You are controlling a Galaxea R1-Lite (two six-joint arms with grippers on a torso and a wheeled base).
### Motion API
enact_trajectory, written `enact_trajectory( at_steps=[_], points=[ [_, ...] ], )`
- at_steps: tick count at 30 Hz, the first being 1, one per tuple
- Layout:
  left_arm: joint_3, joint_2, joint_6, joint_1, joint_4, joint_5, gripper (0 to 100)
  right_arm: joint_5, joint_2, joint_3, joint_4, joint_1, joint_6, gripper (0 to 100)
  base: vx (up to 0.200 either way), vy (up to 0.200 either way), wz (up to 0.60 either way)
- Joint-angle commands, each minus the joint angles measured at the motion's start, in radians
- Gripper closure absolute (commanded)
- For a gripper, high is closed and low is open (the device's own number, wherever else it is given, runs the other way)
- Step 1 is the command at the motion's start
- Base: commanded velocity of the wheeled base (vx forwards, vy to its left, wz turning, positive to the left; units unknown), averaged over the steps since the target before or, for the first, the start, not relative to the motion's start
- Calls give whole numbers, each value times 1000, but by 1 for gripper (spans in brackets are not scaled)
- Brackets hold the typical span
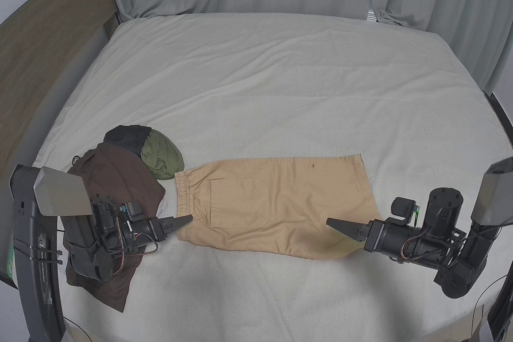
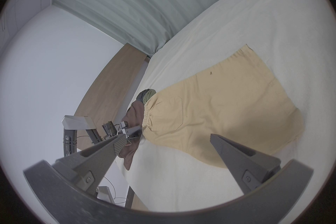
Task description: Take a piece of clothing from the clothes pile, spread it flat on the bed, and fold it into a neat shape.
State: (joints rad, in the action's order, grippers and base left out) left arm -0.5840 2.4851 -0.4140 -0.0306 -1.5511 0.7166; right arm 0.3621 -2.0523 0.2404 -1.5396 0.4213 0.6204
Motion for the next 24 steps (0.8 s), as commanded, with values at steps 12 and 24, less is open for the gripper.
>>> enact_trajectory(
  at_steps=[12, 24],
  points=[
    [-63, 110, -72, -97, 0, -66, 0, 0, 1, 8, -1, 8, -1, 0, 0, 0, 0],
    [-140, 86, -276, -130, -1, -77, 0, -2, -3, 11, -1, 10, -1, 0, 0, 0, 0]
  ],
)
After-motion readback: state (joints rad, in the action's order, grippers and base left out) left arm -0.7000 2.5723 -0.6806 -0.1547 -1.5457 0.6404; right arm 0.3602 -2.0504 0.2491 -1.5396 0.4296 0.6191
